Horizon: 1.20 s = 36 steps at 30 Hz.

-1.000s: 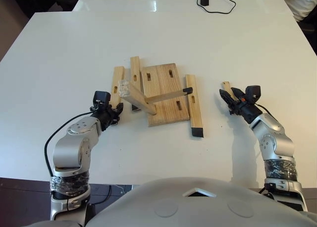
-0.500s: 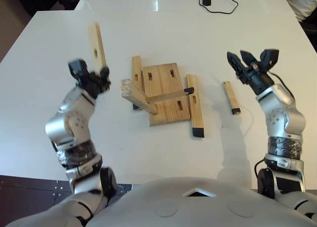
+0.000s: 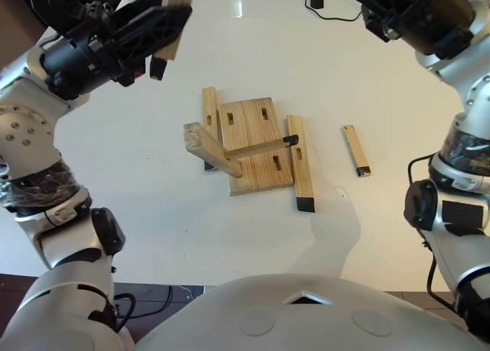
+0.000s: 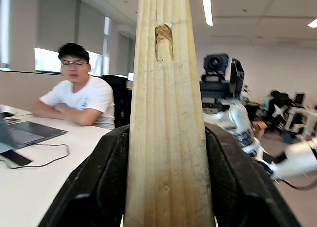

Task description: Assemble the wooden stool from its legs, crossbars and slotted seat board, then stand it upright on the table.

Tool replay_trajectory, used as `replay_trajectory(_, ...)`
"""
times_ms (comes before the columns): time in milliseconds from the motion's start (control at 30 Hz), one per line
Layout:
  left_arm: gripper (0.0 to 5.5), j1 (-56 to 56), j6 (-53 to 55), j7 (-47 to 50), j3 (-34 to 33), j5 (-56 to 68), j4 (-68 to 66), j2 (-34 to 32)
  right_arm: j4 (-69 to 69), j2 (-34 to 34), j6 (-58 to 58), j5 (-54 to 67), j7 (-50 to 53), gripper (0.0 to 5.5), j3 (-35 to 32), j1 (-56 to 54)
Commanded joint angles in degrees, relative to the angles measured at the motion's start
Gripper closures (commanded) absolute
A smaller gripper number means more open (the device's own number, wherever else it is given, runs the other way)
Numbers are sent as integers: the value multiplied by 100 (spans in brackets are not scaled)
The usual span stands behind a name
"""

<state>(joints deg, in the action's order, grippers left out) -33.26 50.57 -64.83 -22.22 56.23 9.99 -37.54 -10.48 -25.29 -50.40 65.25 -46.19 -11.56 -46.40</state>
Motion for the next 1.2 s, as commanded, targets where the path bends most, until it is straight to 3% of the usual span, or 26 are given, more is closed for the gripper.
replay_trajectory(33,349,-122,-139,-325,300,86,100,-127,18,-172,-205,-26,-142,171,196,-122)
replay_trajectory(567,349,161,-552,-656,1006,-173,314,-268,-150,70,-225,-102,-245,171,659,-177)
replay_trajectory(967,349,266,-749,-831,1222,-386,241,-481,-316,6,-66,-220,-369,338,739,-35)
replay_trajectory(1200,349,192,-855,-858,1307,-472,189,-472,-402,-75,-4,-423,-544,346,859,129)
